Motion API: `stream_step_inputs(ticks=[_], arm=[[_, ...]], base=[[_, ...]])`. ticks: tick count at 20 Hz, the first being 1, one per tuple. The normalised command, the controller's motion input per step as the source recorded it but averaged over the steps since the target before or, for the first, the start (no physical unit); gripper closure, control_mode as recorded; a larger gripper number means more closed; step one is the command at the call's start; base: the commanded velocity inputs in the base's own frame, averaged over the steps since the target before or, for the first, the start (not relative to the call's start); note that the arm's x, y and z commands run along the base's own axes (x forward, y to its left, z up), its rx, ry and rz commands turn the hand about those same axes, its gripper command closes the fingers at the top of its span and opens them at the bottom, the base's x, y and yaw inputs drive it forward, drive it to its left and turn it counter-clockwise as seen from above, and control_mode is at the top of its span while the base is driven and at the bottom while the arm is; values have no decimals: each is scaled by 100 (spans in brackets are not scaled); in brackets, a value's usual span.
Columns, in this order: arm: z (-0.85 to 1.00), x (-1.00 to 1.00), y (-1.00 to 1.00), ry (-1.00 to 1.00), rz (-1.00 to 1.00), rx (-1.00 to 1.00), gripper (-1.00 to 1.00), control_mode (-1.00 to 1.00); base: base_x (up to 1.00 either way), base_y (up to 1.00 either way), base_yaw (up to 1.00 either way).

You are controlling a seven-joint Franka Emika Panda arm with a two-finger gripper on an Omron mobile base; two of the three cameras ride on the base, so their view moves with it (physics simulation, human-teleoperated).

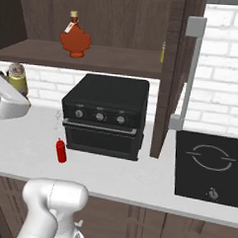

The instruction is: Put the shaker and condiment bottle from the counter next to their counterparts in the cabinet.

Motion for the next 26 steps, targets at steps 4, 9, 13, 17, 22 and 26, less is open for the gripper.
stream_step_inputs(ticks=[4,9,13,17,22,26], arm=[[29,24,-74,0,-2,0,100,-100],[-3,16,-18,0,1,-8,100,-100],[2,41,-10,0,0,-4,100,-100],[14,57,-37,0,0,-2,100,-100],[1,68,-34,0,0,-6,100,-100],[-4,54,-28,-4,0,-13,100,-100]], base=[[0,0,0],[0,0,0],[0,0,0],[0,0,0],[0,0,0],[0,0,0]])
